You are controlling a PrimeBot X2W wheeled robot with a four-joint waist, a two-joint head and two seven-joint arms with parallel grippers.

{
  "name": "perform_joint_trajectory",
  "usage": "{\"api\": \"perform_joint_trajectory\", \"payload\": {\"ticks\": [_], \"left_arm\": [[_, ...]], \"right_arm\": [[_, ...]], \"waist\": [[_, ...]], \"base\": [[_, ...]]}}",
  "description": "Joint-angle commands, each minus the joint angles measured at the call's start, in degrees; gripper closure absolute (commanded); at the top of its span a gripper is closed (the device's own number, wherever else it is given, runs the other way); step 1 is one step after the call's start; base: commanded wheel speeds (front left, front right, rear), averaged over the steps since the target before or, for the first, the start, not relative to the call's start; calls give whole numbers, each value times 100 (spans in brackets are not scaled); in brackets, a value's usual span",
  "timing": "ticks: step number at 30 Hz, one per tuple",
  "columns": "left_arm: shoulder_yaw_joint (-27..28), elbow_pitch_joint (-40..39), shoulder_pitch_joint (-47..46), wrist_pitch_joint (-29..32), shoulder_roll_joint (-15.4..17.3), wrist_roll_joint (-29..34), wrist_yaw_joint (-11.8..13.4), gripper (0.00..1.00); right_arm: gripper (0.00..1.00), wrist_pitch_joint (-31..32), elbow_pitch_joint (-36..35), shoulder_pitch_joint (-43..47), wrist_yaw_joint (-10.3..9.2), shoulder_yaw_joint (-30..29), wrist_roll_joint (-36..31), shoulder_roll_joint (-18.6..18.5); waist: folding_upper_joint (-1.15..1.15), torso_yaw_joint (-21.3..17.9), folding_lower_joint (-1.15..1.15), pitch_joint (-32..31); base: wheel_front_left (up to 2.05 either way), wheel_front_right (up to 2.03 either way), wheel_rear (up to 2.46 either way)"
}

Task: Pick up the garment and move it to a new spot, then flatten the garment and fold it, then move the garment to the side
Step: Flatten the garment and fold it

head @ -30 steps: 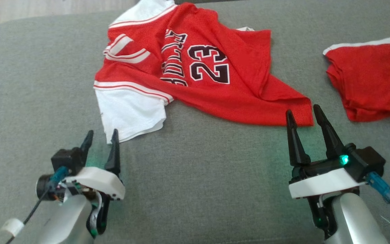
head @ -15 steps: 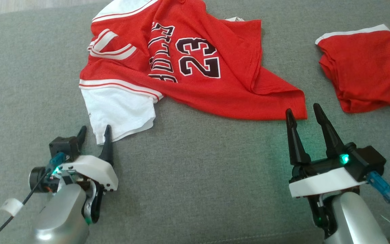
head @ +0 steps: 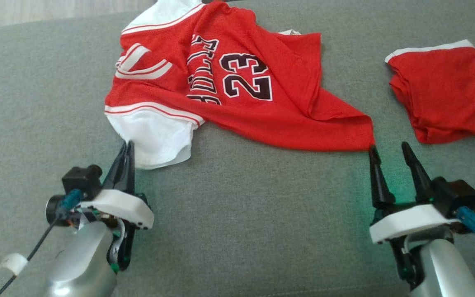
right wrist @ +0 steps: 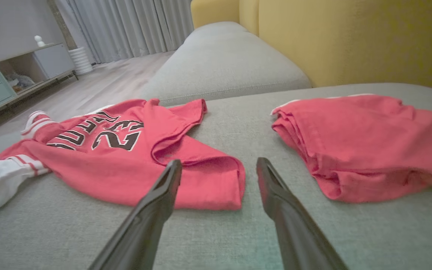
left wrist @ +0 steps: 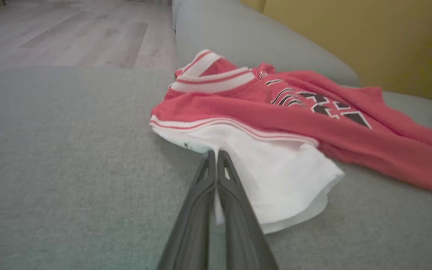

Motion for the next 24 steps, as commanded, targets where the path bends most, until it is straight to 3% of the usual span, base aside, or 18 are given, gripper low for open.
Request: {"api": "perform_joint_trajectory", "payload": {"ticks": [1,6,12,24], "left_arm": [[281,-214,-98,-85,133,23,13,100],[592,-1004,110,-147,159,206,114,100],[859,-1827,472,-151,139,586,96,100],[819,-2116,699,-152,-40,861,-77,100]], "right_arm": [[0,25,-123,-93,37,76,27,-30],[0,216,478,-203,37,-228,491,-30],[0,200,1442,-715,37,-316,489,-30],[0,-309,3102,-1465,37,-489,452,-30]], "waist": [[0,33,0,-32],[0,143,0,-95],[0,309,0,-113],[0,565,0,-108]], "base": [[0,0,0],[0,0,0],[0,0,0],[0,0,0]]}}
